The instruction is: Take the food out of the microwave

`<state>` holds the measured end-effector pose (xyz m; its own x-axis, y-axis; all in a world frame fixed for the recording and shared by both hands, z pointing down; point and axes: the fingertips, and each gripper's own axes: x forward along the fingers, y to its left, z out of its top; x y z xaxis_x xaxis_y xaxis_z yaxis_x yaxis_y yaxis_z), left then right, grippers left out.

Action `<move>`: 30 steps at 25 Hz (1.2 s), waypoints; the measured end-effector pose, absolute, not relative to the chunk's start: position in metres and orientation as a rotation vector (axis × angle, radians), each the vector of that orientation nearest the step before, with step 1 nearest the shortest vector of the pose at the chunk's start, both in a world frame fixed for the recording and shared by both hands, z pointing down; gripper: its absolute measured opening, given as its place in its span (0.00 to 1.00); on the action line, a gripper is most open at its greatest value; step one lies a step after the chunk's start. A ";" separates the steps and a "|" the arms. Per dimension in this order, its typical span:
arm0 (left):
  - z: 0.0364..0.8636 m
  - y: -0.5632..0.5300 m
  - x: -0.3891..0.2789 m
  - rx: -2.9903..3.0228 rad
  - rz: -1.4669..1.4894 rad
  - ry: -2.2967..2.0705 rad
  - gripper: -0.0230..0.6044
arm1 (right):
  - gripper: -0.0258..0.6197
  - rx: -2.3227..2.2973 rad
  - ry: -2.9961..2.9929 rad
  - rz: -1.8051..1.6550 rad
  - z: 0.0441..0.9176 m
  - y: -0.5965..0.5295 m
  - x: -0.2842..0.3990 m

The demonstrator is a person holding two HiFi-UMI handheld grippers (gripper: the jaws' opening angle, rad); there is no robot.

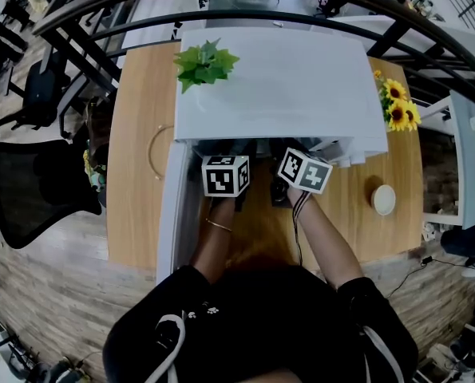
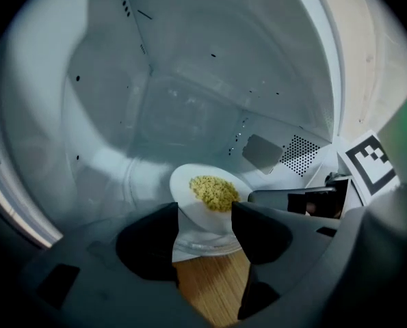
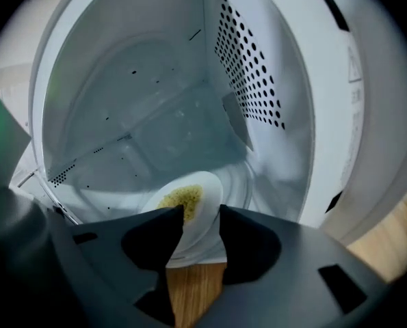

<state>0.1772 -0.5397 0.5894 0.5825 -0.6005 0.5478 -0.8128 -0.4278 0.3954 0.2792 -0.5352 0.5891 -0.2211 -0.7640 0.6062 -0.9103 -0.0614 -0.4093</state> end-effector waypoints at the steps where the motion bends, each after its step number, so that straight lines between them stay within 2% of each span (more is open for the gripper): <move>1: 0.590 -0.537 0.177 2.170 0.428 -1.121 0.39 | 0.30 1.826 -2.015 1.157 0.589 -0.532 0.279; 20: 0.592 -0.495 0.167 2.113 0.402 -1.176 0.39 | 0.30 1.797 -2.063 1.290 0.589 -0.495 0.286; 30: 0.601 -0.480 0.161 2.011 0.295 -1.125 0.39 | 0.28 1.800 -2.105 1.679 0.600 -0.477 0.285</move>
<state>0.1612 -0.4796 0.6005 0.5782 -0.6127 0.5388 -0.7984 -0.2887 0.5285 0.2845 -0.4771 0.6005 -0.3790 -0.7711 0.5117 -0.6704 -0.1524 -0.7262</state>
